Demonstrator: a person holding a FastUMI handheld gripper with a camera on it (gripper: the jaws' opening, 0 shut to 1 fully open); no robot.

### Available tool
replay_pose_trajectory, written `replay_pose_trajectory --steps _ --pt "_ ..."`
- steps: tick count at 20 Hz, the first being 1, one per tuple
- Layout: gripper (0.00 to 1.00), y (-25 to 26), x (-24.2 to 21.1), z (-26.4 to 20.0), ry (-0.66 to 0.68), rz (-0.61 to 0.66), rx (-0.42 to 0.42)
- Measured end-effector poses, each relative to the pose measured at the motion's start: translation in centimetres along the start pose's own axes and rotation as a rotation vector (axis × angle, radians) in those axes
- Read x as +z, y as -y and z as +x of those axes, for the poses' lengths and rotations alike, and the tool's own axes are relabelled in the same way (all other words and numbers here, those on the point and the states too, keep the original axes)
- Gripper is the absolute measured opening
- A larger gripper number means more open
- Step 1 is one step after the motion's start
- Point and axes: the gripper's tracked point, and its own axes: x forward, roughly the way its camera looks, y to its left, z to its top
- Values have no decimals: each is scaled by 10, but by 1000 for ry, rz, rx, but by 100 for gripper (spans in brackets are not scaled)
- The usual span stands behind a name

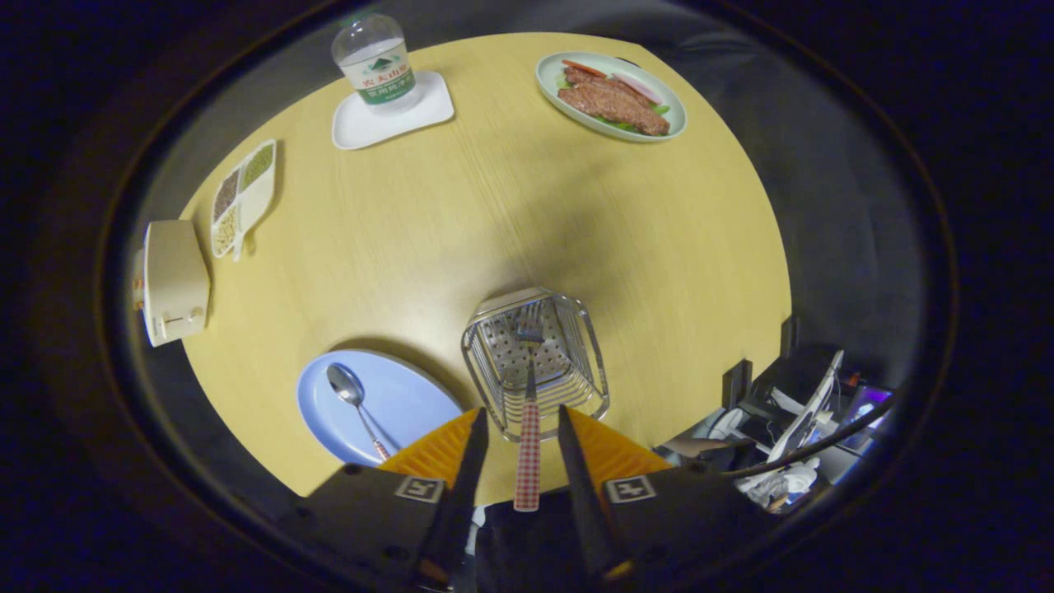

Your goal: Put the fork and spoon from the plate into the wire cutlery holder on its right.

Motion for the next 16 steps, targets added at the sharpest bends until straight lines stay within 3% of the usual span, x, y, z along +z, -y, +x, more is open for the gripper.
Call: replay_pose_trajectory --steps 5,16 --pt "99 -6 -8 -24 84 -21 -2" --pt "98 -53 -47 -75 364 -94 60"
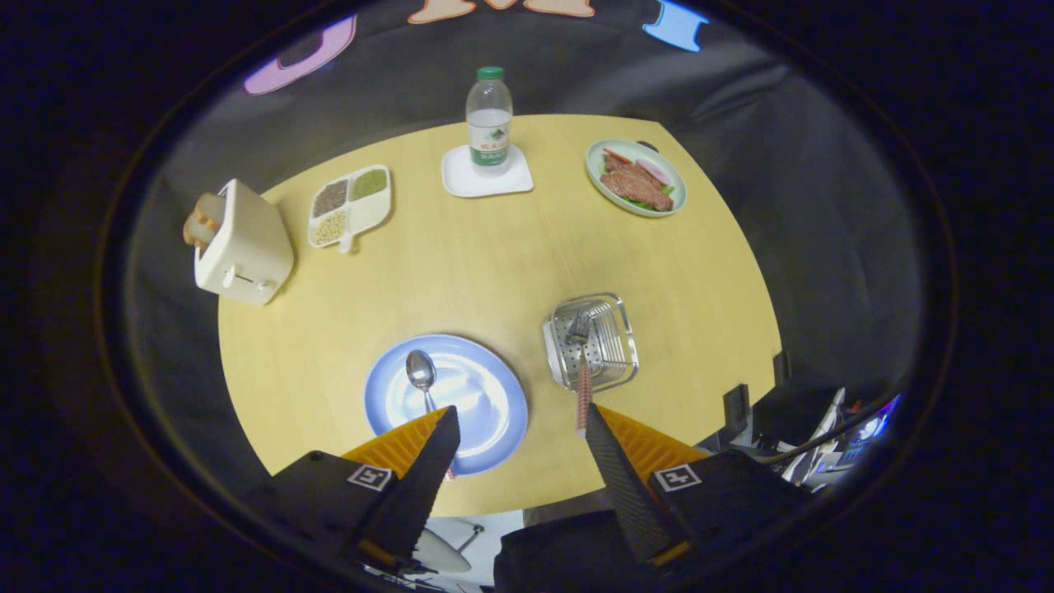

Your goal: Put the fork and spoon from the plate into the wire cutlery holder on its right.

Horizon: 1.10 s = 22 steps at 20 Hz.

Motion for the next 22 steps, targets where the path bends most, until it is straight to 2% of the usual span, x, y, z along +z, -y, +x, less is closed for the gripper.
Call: replay_pose_trajectory --steps 7,13,17,22 --pt "98 -50 -32 1 182 -100 22" --pt "98 -83 -57 36 348 -73 68" --pt "98 -94 -71 60 457 -114 77" --pt "97 -105 -83 73 561 -167 131"
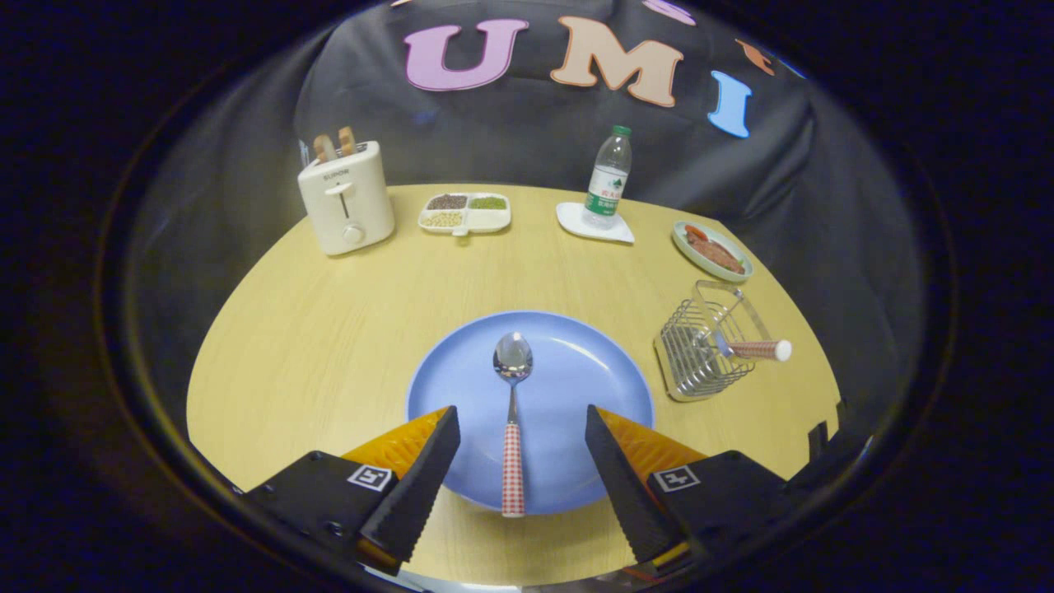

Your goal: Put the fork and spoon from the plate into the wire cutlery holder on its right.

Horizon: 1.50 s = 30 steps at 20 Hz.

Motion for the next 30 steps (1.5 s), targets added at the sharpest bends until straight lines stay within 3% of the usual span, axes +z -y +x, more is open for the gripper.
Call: replay_pose_trajectory --steps 7,10,17,22,26,30 --pt "95 -8 -29 16 44 42 72" --pt "87 -11 -40 21 34 87 106" --pt "68 5 -52 30 31 129 96" --pt "29 -3 -50 36 25 103 120" --pt "10 -8 -47 30 36 68 127" --pt "7 -13 -44 25 43 74 144"
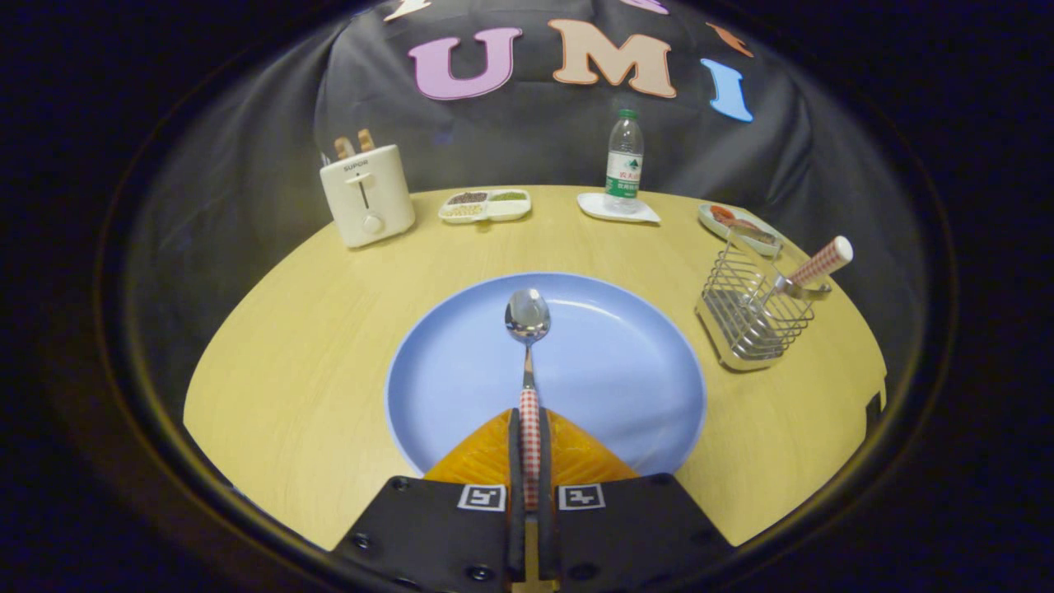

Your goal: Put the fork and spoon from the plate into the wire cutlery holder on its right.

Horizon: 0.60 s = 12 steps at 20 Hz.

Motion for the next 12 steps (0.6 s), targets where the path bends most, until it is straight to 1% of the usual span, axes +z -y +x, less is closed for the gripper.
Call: replay_pose_trajectory --steps 2,5,8,10,12 --pt "4 0 2 -3 -8 -24 -15" --pt "4 2 14 -11 -5 -53 -56" --pt "4 11 29 -25 -13 -58 -117" --pt "4 16 38 -35 -40 -49 -164" --pt "4 18 50 -47 -71 -41 -192"
